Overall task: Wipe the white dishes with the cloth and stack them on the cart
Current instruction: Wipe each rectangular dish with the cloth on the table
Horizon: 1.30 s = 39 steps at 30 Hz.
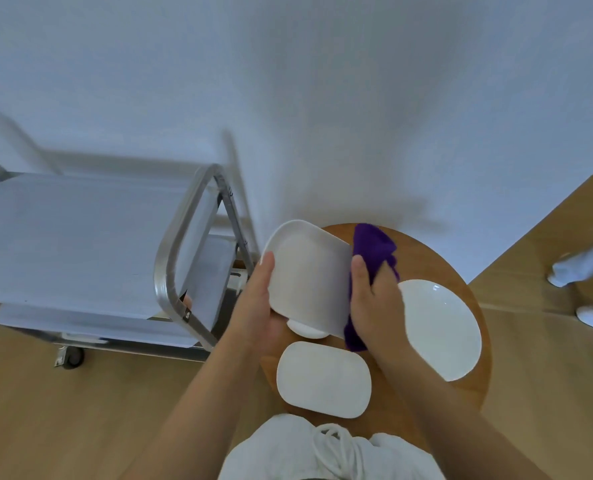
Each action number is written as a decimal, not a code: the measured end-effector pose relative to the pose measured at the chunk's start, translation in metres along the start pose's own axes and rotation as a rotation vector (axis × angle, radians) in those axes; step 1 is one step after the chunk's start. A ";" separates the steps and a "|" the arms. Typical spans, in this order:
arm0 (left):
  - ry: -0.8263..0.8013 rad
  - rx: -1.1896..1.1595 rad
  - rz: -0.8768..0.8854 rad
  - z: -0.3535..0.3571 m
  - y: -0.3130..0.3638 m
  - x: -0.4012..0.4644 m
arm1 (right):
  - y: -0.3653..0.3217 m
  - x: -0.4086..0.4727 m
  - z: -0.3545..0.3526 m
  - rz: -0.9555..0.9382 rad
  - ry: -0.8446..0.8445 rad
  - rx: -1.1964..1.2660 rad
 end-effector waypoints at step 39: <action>0.096 0.077 -0.077 -0.062 -0.013 0.017 | 0.093 -0.010 -0.030 -0.852 -0.662 -0.803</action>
Point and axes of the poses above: each hand's wrist, its own x-axis towards the middle knuckle, its own z-axis out of the palm, y = z × x, the point moved 1 cm from there along x, towards the middle knuckle, and after that the axes turned 10 degrees about x, right-handed, at the moved point
